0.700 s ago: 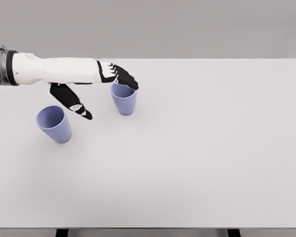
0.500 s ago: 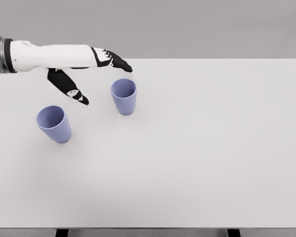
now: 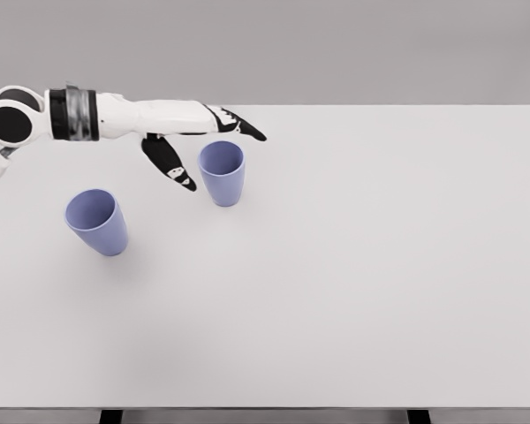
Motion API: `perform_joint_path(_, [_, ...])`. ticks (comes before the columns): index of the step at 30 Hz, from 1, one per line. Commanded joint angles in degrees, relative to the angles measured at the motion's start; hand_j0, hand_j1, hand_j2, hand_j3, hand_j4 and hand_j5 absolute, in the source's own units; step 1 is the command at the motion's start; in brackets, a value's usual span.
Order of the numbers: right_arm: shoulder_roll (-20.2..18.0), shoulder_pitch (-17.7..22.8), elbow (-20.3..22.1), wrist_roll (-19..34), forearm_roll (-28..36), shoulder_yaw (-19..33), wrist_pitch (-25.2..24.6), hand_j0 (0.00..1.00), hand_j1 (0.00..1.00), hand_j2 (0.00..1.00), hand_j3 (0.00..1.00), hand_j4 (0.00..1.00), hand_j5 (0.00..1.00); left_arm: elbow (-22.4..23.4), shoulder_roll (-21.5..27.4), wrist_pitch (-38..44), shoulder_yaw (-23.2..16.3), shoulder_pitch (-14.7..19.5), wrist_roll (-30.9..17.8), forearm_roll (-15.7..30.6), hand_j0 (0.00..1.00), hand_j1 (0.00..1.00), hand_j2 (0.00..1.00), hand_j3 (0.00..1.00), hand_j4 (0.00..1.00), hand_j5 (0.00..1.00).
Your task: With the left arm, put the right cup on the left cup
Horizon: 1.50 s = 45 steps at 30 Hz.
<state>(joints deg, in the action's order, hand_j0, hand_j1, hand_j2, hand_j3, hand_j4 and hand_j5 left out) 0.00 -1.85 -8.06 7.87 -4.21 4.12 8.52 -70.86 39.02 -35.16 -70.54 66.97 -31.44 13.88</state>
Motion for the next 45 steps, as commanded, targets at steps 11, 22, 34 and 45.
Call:
perform_joint_path(11, [0.0, 0.0, 0.06, -0.05, -0.01, 0.01, 0.0, 1.0, 1.0, 1.0, 1.0, 1.0, 1.0, 3.53, -1.93, 0.16, 7.17, -2.72, 0.51, -13.08, 1.0, 1.0, 1.0, 1.0, 1.0, 1.0])
perform_joint_path(22, [0.0, 0.0, 0.06, 0.04, -0.01, 0.01, 0.0, 1.0, 1.0, 1.0, 1.0, 1.0, 1.0, 8.72, -6.32, 0.16, 7.18, -4.04, 0.42, -13.52, 1.0, 1.0, 1.0, 1.0, 1.0, 1.0])
perform_joint_path(34, [0.0, 0.0, 0.06, 0.04, -0.01, 0.01, 0.0, 1.0, 1.0, 1.0, 1.0, 1.0, 1.0, 9.95, -7.55, 0.16, 7.61, -4.48, 0.42, -14.4, 1.0, 1.0, 1.0, 1.0, 1.0, 1.0])
perform_joint_path(45, [0.0, 0.0, 0.06, 0.04, -0.01, 0.01, 0.0, 1.0, 1.0, 1.0, 1.0, 1.0, 1.0, 13.46, -9.75, 0.16, 8.05, -5.36, 0.51, -16.51, 1.0, 1.0, 1.0, 1.0, 1.0, 1.0])
